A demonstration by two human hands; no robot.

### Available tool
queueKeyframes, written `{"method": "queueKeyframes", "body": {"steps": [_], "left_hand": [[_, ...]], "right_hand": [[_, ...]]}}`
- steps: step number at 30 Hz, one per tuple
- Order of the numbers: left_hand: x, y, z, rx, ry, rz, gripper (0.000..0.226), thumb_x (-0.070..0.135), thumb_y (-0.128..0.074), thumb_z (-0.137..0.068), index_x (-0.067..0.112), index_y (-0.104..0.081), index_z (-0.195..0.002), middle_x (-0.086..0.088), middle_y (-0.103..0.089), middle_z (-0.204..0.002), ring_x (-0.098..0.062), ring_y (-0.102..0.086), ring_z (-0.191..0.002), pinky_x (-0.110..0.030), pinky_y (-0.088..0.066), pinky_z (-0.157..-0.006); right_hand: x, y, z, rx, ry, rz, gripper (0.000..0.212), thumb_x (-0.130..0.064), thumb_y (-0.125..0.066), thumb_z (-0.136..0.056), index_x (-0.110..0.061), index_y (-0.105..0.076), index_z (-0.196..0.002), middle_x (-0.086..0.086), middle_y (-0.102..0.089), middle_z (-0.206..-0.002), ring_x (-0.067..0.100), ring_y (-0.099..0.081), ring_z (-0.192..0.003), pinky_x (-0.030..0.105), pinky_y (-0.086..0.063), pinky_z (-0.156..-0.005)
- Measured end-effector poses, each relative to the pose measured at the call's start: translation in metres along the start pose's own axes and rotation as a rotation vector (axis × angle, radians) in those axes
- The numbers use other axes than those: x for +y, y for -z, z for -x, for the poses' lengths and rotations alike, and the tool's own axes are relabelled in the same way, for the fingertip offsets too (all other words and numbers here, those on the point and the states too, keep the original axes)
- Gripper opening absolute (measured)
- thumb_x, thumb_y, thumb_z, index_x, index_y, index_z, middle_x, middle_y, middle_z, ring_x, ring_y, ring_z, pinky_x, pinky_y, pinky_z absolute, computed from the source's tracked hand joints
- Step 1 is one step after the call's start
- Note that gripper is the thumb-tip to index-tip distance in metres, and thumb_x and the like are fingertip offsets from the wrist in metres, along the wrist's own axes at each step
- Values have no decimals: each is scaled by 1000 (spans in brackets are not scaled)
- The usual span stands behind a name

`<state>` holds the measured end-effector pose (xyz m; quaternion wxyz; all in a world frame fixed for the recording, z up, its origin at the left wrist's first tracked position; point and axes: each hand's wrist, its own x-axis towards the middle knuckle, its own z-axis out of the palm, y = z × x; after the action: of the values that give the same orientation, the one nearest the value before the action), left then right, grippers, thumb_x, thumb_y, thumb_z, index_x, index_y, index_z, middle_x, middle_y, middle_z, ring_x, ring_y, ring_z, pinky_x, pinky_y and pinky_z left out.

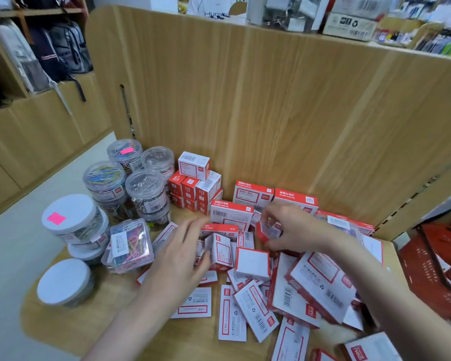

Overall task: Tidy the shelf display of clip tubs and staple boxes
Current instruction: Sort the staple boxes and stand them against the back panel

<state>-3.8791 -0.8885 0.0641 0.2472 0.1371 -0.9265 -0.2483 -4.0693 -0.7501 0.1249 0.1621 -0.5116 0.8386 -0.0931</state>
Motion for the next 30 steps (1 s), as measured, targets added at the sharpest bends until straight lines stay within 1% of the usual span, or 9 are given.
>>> {"method": "queueKeyframes", "body": {"steps": [2,5,10,12,16,19,24,28,30], "left_hand": [[-4,-2,8,-59,-16,-19,41,32,-41,-79,25,-45,-118,6,-58,-111,-9,-48,-103,-19,-35,-86],[-7,-5,12,-94,-13,-6,35,35,-37,-79,31,-44,-114,11,-57,-109,-5,-48,-102,-17,-38,-83],[-2,-1,10,-72,-21,54,40,37,-39,-83,21,-52,-117,12,-53,-115,-3,-48,-103,-14,-34,-85],[0,0,8,-85,-10,69,47,43,-39,-82,20,-53,-120,12,-52,-117,-2,-47,-106,-13,-33,-88],[-5,-1,8,-186,14,27,65,57,-44,-75,28,-42,-133,16,-43,-129,-5,-41,-115,-22,-32,-96],[-5,0,9,-223,28,0,64,41,-63,-81,31,-33,-137,14,-40,-136,-10,-35,-125,-23,-26,-100],[5,1,1,-180,80,32,53,38,-66,-80,29,-42,-126,12,-50,-123,-11,-40,-116,-24,-32,-91],[6,0,-1,-133,125,2,68,42,-71,-73,27,-40,-131,8,-47,-116,-13,-41,-114,-30,-36,-94],[9,1,2,-100,129,-1,67,41,-73,-71,24,-46,-130,5,-44,-108,-16,-44,-110,-31,-38,-91]], "right_hand": [[0,8,4,62,-3,-175,32,-13,-72,-70,-16,-47,-90,-7,-54,-79,13,-51,-72,28,-42,-65],[-4,19,12,144,35,-275,33,-21,-77,-71,-15,-50,-89,-5,-64,-75,11,-58,-67,25,-46,-64],[-21,19,38,166,124,-118,24,-29,-72,-75,-25,-52,-87,-17,-57,-81,-2,-51,-73,15,-40,-63],[-30,9,44,171,184,-68,25,-28,-68,-77,-24,-51,-94,-16,-52,-89,-3,-47,-79,12,-36,-68],[-38,-14,46,108,160,34,33,-37,-63,-81,-23,-47,-107,-7,-51,-105,12,-45,-101,30,-40,-84],[-35,-26,49,97,138,137,38,-41,-60,-82,-21,-45,-111,-4,-53,-113,17,-40,-103,31,-37,-87],[-26,-14,60,239,55,5,34,-35,-67,-80,-18,-54,-107,-4,-55,-104,16,-49,-101,23,-35,-78],[-20,-9,65,189,-50,249,45,-42,-55,-86,-19,-44,-123,0,-48,-119,20,-43,-112,30,-34,-92],[-26,-11,63,202,-14,286,51,-47,-51,-86,-22,-40,-129,-1,-41,-126,20,-36,-116,31,-30,-95]]}}
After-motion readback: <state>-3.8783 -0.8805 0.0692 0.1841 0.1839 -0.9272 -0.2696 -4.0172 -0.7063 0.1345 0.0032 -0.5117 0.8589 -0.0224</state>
